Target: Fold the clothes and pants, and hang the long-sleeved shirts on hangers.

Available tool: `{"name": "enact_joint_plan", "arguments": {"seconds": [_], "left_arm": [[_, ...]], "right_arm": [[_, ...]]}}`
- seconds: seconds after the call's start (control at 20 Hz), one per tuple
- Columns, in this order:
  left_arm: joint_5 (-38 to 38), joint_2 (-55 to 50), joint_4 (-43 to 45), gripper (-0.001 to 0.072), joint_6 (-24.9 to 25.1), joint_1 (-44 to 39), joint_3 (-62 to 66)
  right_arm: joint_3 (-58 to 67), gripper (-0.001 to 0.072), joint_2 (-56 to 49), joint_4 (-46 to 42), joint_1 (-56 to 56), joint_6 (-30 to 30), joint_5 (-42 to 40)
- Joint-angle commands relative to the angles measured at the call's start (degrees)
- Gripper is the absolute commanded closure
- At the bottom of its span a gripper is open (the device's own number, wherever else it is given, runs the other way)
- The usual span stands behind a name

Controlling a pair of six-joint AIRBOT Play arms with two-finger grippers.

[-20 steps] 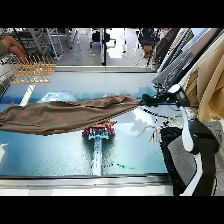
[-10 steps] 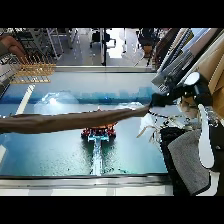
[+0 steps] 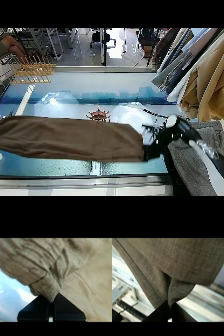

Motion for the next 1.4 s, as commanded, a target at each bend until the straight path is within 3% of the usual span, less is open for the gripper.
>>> {"name": "enact_joint_plan", "arguments": {"seconds": [0.0,0.05,0.1,0.15,0.2,0.4,0.5,0.6,0.75,0.85,0.9,0.95,1.0,1.05,1.15,1.35], "left_arm": [[0.52,-0.39,8.90,0.0695,1.14,0.83,0.02],[1.40,-0.31,8.72,0.0603,1.07,1.03,0.04],[2.19,-0.22,7.96,0.0328,0.74,1.07,0.11],[2.95,-0.22,6.56,0.0094,-0.87,1.07,0.46],[3.65,-0.22,4.44,0.0063,-2.58,1.05,0.98],[4.15,-0.20,-9.88,0.0095,-3.08,0.90,5.88],[4.09,0.13,-20.39,0.0291,-1.92,0.81,7.41],[3.50,1.11,-27.74,0.0307,1.29,0.24,7.39],[0.20,2.25,-28.22,0.0309,1.62,-0.90,7.39],[-2.03,2.45,-28.28,0.0465,1.60,-1.84,7.39],[-3.13,2.49,-28.28,0.0494,1.60,-2.56,7.39],[-3.98,2.58,-28.28,0.0526,1.60,-3.39,7.39],[-5.33,2.64,-28.28,0.0670,1.62,-4.44,7.39],[-7.13,2.64,-28.30,0.0696,1.62,-5.55,7.39],[-11.15,2.64,-28.22,0.0697,1.62,-8.70,7.32],[-17.44,2.67,-28.20,0.0698,3.63,-18.16,6.10]], "right_arm": [[-12.41,0.0654,3.52,-0.02,1.57,2.03,-0.46],[-12.66,0.0510,3.52,-0.85,1.46,2.01,-0.52],[-12.22,0.0336,3.52,-1.55,0.90,2.01,-0.74],[-11.52,0.0291,3.52,-2.45,-0.13,2.03,-1.66],[-10.64,0.0285,3.52,-3.34,-1.92,2.38,-3.85],[-9.20,0.0281,3.13,-1.33,-12.39,3.96,-16.96],[-9.20,0.0281,1.16,3.56,-14.19,0.59,-19.56],[-9.20,0.0282,-1.44,6.14,-13.16,-1.70,-20.59],[-9.20,0.0284,-5.29,6.88,-10.51,-1.75,-22.47],[-9.20,0.0301,-7.91,8.15,-7.28,-3.39,-23.19],[-9.20,0.0419,-8.79,9.20,-5.57,-4.55,-24.04],[-9.18,0.0657,-9.03,9.68,-3.93,-4.70,-25.16],[-8.63,0.0693,-8.74,9.05,-2.99,-4.68,-25.16],[-7.08,0.0695,-8.02,7.32,-2.71,-4.59,-24.44],[-2.34,0.0696,-4.72,1.11,-2.71,-1.25,-24.59],[9.75,0.0697,3.67,-22.82,-2.71,10.05,-25.09]]}}
